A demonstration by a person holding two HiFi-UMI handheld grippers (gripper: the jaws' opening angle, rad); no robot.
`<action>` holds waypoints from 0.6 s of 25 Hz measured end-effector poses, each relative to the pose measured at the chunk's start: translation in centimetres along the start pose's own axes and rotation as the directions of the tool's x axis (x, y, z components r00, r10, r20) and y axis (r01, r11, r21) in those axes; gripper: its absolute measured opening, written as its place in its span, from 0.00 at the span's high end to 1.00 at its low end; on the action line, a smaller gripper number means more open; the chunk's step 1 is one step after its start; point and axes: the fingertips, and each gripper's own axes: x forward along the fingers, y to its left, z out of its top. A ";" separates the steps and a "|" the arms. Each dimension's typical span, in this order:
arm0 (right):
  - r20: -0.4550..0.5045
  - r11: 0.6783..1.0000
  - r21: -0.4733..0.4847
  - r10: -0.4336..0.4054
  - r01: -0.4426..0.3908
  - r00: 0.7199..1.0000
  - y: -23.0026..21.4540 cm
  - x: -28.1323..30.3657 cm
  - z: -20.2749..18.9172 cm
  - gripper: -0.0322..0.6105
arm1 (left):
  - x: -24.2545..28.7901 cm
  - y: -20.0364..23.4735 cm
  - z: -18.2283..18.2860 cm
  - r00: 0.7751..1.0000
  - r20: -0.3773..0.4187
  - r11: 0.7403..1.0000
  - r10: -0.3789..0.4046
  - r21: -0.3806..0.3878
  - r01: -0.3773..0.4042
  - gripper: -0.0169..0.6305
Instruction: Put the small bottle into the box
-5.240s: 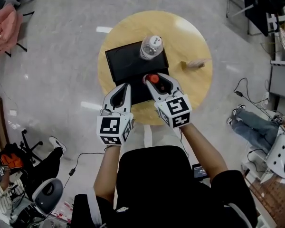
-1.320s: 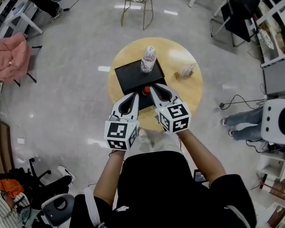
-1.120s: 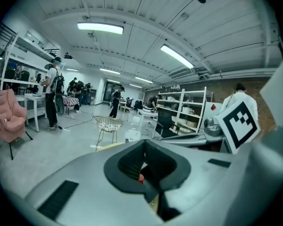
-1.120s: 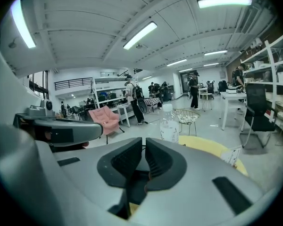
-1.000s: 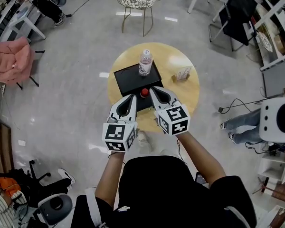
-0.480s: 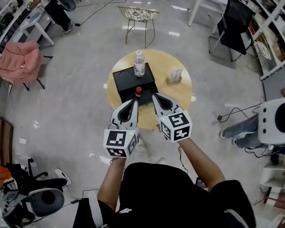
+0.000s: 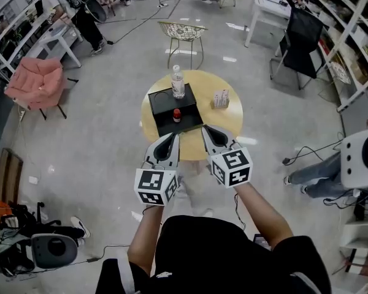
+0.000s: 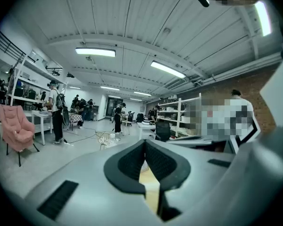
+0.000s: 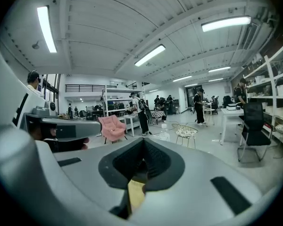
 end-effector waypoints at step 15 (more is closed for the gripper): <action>0.070 1.000 -0.011 -0.007 0.008 0.998 2.1 -7.1 0.8 0.95 | -6.7 -4.1 0.5 0.998 0.051 0.999 0.028 0.042 -0.031 0.96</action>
